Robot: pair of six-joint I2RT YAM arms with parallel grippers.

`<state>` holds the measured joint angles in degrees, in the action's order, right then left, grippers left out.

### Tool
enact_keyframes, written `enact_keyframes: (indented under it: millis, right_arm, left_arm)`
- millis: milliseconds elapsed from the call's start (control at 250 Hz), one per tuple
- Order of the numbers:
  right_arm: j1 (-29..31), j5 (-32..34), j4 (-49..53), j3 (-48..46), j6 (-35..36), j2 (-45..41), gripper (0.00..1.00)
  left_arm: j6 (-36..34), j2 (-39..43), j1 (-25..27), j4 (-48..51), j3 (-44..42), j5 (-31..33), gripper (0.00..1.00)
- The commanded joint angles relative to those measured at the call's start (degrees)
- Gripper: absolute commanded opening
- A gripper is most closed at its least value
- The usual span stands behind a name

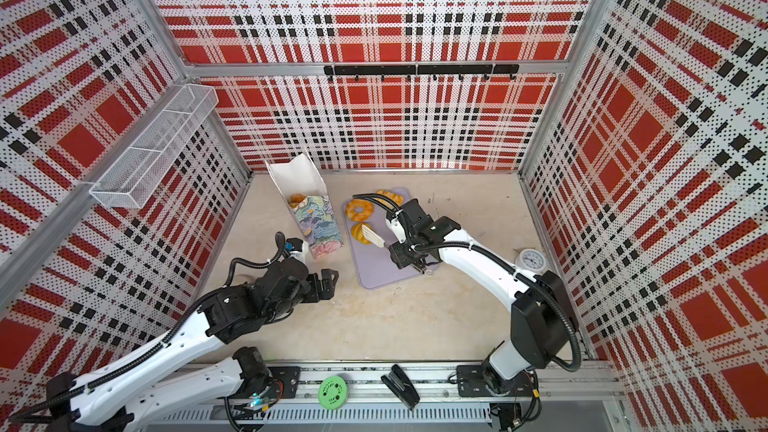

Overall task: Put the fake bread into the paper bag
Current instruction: 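Move the empty tongs back over the tray while the left gripper draws back, then lower the right gripper's tongs onto another yellow striped croissant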

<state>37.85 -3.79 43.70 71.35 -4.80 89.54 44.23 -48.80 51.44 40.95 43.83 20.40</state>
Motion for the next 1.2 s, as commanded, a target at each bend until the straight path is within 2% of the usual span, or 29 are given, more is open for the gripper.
enact_keyframes:
  millis: [0, 264, 508, 660, 824, 1197]
  right_arm:
    - [0.0, 1.0, -4.2, -0.8, 1.7, 1.6, 0.59]
    - [0.0, 2.0, -8.2, -2.3, 1.6, 6.2, 0.59]
    - [0.5, 1.8, -10.7, -0.2, 2.5, 11.7, 0.58]
    - [1.6, 2.8, -10.4, 2.9, 3.3, 15.3, 0.58]
    - [2.2, 3.8, -11.5, 5.2, 3.3, 18.3, 0.58]
    - [2.3, 3.6, -13.2, 9.0, 5.1, 22.8, 0.58]
  left_arm:
    - [3.2, -1.3, 1.9, -3.3, -1.1, 2.4, 0.99]
    - [4.6, -4.6, 5.3, -7.0, -3.4, 3.6, 1.00]
    - [5.1, -4.8, 5.9, -9.1, -5.1, 5.1, 0.99]
    - [4.6, -3.0, 5.1, -8.3, -5.4, 6.7, 0.99]
    - [4.0, -1.4, 1.8, -7.0, -5.8, 3.6, 0.99]
    - [3.8, -0.8, 0.8, -6.8, -6.6, 2.6, 0.99]
